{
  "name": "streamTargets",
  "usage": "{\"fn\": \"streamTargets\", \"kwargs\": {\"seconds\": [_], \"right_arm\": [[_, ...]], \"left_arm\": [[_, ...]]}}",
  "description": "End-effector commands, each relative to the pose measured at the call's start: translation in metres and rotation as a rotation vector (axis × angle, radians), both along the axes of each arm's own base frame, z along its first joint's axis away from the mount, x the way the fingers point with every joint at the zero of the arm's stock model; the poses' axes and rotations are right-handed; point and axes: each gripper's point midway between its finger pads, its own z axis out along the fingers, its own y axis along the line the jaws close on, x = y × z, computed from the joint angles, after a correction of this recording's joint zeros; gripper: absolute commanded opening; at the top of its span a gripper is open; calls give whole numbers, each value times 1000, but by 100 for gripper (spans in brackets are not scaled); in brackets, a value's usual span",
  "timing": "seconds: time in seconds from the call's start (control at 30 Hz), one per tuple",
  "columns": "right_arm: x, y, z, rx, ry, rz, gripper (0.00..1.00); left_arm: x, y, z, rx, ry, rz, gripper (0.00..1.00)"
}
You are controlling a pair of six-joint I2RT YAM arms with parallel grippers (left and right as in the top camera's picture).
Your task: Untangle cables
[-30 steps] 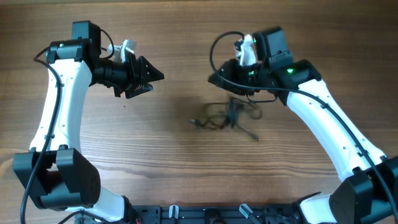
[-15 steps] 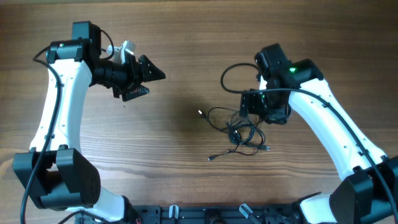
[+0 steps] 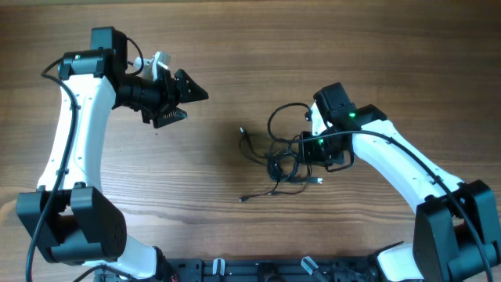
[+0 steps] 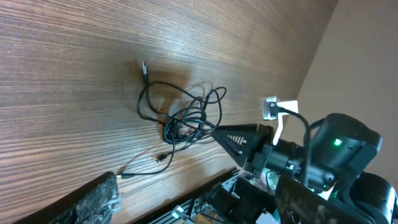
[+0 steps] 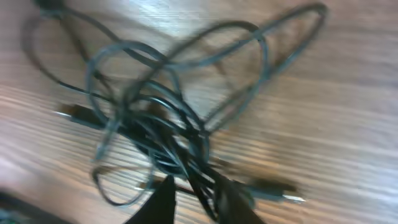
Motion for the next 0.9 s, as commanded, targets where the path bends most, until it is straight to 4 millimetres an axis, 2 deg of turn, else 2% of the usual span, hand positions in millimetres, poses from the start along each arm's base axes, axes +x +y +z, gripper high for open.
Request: {"fn": "streamTargets", "kwargs": {"seconds": [0.0, 0.1, 0.17, 0.23, 0.3, 0.37, 0.4, 0.43, 0.47, 0.57, 0.63, 0.67, 0.7, 0.73, 0.8, 0.87], "right_arm": [[0, 35, 16, 214, 9, 50, 4], [13, 51, 29, 313, -36, 50, 4], [13, 74, 54, 492, -53, 112, 4], [10, 98, 92, 730, -60, 194, 4], [13, 117, 151, 997, -44, 261, 4], [15, 122, 200, 1133, -37, 331, 4], [16, 123, 215, 1161, -64, 358, 4], [15, 123, 234, 1193, -156, 420, 4], [15, 123, 240, 1203, -219, 459, 4], [22, 125, 220, 1167, -101, 343, 4], [22, 125, 220, 1166, -97, 341, 4], [22, 125, 221, 1167, -92, 337, 4], [22, 125, 221, 1169, -91, 337, 4], [22, 125, 223, 1172, -97, 341, 4], [22, 125, 225, 1176, -114, 352, 4], [22, 125, 225, 1176, -116, 353, 4]], "left_arm": [[0, -1, 5, 1, -26, -11, 82], [0, -1, 4, 1, -25, -11, 84], [0, -1, 4, 0, -26, -11, 84], [0, -1, 4, 0, -26, -11, 84], [0, -2, 5, -4, -25, -12, 86], [-2, -6, 5, -3, -23, -24, 87], [-2, -8, 5, -4, -23, -30, 88], [-3, -11, 5, -4, -24, -40, 88], [-4, -14, 5, -4, -22, -48, 88], [-6, -22, 5, -4, -27, -73, 87], [-8, -27, 5, -4, -26, -87, 86], [-9, -30, 5, -4, -27, -97, 72], [-10, -32, 5, -4, -27, -103, 64], [-11, -34, 5, -4, -27, -110, 61], [-13, -40, 6, -10, -26, -125, 63], [-17, -51, 12, -61, -41, -162, 73]]}}
